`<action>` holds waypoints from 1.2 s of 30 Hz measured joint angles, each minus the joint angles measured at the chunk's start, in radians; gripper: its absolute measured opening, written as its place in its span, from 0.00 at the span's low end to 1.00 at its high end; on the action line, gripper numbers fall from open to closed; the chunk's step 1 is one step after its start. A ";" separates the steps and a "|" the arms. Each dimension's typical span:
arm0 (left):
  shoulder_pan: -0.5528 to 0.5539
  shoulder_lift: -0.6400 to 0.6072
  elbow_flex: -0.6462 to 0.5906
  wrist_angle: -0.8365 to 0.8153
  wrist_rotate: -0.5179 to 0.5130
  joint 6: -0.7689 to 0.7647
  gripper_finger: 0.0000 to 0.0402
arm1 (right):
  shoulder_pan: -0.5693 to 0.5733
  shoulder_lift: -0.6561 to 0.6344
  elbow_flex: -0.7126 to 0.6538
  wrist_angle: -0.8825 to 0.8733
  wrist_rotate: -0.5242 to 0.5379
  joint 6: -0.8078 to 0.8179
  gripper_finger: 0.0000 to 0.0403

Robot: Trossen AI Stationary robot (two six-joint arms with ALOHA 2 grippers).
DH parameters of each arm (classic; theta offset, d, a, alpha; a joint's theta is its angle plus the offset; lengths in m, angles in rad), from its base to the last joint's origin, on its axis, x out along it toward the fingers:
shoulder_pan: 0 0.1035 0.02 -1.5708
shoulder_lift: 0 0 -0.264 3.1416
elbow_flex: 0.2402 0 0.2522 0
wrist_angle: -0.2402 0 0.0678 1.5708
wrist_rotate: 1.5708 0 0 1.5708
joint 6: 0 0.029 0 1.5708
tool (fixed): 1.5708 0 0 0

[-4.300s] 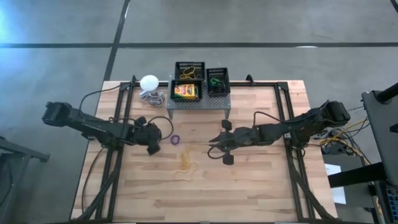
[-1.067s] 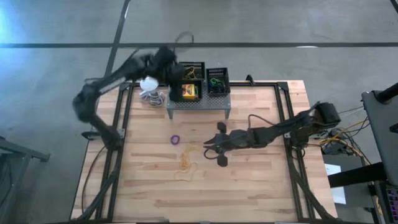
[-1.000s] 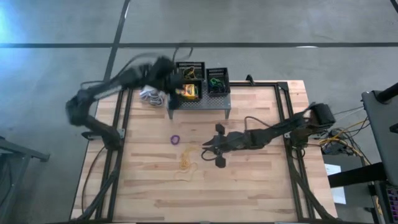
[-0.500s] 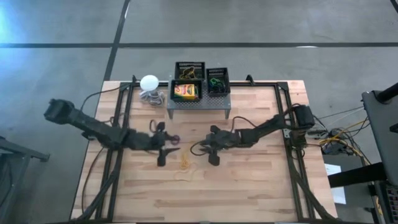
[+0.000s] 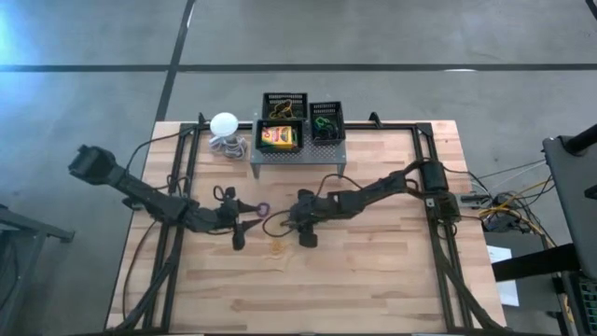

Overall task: Pick & Place Office Desk Supplies
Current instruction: Put the yellow rubber band into the top left black bin on the shelf

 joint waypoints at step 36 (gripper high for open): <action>0.003 0.000 0.011 0.032 0.001 0.018 0.45 | 0.032 -0.512 0.064 -0.359 0.193 -0.081 0.02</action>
